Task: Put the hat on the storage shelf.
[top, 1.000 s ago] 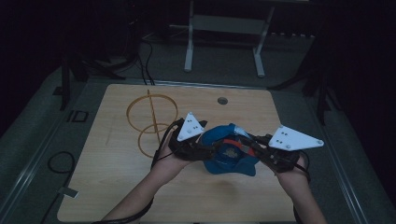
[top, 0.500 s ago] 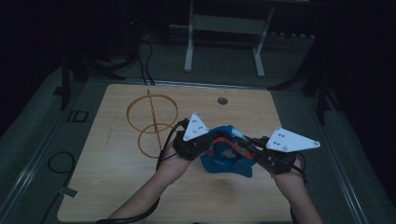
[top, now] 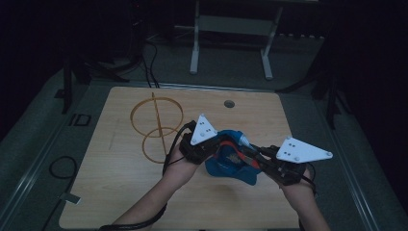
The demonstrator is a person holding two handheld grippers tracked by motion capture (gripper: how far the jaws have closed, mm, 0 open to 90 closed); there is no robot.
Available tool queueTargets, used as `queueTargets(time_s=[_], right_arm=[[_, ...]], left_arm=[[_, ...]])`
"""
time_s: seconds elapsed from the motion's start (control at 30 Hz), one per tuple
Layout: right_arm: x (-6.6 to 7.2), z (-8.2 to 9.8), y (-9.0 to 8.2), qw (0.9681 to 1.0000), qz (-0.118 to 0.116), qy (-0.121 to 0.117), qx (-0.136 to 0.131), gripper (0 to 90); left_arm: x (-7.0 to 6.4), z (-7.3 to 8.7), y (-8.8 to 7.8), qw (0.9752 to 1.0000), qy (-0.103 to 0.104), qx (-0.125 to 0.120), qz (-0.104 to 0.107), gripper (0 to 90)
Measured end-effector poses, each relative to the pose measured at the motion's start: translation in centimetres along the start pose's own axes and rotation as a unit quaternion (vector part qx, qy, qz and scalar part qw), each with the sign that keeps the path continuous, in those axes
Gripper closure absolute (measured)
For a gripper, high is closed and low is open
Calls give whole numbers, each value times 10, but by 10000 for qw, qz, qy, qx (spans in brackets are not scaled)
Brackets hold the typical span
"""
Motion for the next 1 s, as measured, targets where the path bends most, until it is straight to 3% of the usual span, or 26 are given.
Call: queueTargets(time_s=[0.17, 0.33, 0.4, 0.5, 0.63, 0.7, 0.8, 0.93, 1.0], right_arm=[[5, -1, -5, 9999, -125, -64, -41, 798], [9, -3, -13, 9995, -276, -34, -124, 665], [12, -5, -20, 9993, -299, 17, -216, 588], [12, -5, -28, 9992, -257, 33, -300, 548], [6, 0, -33, 9996, -71, 79, -279, 534], [3, 4, -33, 9997, -12, 124, -230, 528], [-1, 10, -30, 9997, 9, 203, -165, 516], [-1, 12, -25, 9992, -122, 319, -193, 502], [2, 12, -22, 9994, -124, 273, -159, 498]], left_arm=[[-1, -9, -4, 9999, 73, -126, 46, 900], [0, -16, -9, 9997, 144, -211, 32, 900], [2, -17, -12, 9994, 180, -279, 127, 900], [3, -18, -17, 9986, 245, -407, 227, 900], [8, -19, -25, 9962, 321, -611, 540, 900], [12, -18, -28, 9958, 318, -663, 549, 900], [18, -17, -32, 9922, 283, -853, 859, 900], [21, -16, -38, 9751, 182, -1419, 1692, 900], [21, -17, -40, 9693, 197, -1489, 1948, 900]])
Point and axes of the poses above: each handheld gripper's, and its own axes: y roughly forward along the jaws, z roughly out of its underside, x roughly to its left, the point moved 3 cm from there along y, roughly forward along the jaws, and after that the axes turned 3 degrees about y, right-handed, at the moved point
